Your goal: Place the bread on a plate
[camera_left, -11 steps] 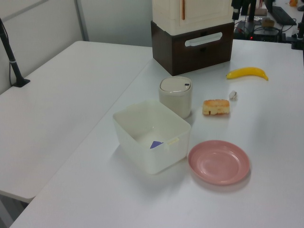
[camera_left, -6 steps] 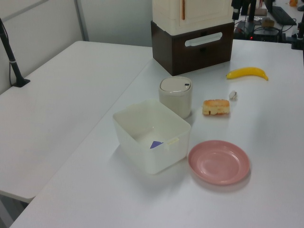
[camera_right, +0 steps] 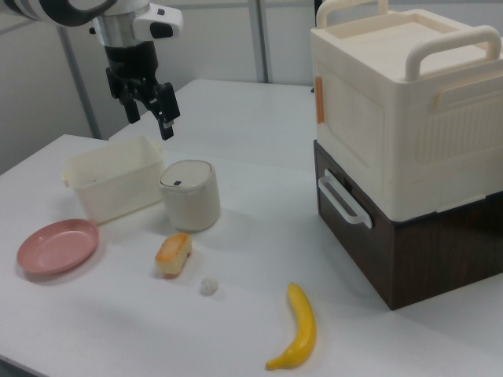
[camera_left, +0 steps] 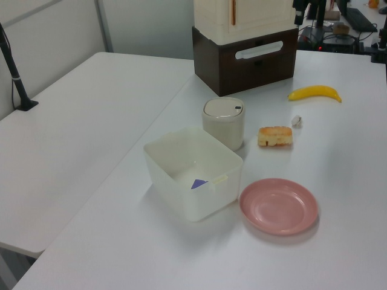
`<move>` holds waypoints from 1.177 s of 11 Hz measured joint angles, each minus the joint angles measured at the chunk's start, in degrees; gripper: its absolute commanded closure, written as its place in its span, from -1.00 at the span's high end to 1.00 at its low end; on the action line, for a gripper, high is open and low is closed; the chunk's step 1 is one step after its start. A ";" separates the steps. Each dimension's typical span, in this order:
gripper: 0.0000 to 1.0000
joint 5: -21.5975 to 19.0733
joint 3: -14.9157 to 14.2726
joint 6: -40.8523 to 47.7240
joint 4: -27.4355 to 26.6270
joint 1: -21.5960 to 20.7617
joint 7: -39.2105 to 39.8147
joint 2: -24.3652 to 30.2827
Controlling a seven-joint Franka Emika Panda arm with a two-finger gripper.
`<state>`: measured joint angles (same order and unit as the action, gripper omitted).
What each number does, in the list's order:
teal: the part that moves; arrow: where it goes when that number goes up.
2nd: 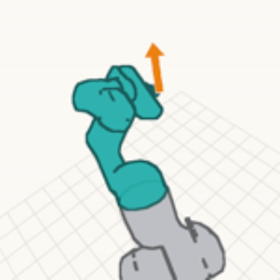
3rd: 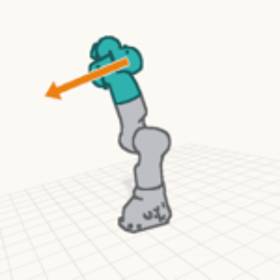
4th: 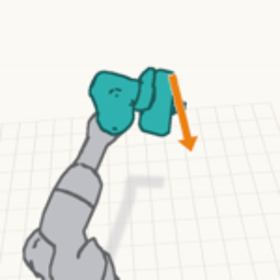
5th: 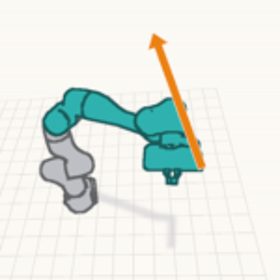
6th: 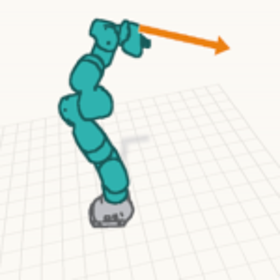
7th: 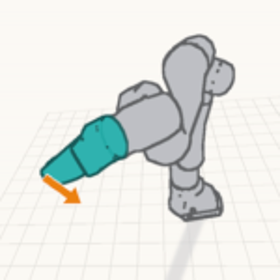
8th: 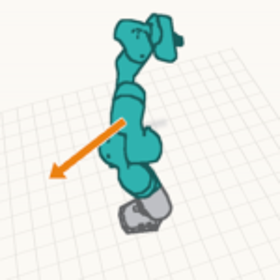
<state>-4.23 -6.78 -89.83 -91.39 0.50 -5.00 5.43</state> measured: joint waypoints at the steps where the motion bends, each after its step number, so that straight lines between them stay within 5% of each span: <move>1: 1.00 0.01 -0.20 0.33 0.48 0.08 1.32 0.01; 5: 1.00 -0.27 -2.69 2.94 2.39 0.31 2.70 0.01; 13: 1.00 3.85 -1.83 3.57 2.11 -0.71 4.88 -0.81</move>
<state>-0.38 -8.61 -86.26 -89.28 -0.21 -0.12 4.62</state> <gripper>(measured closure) 0.000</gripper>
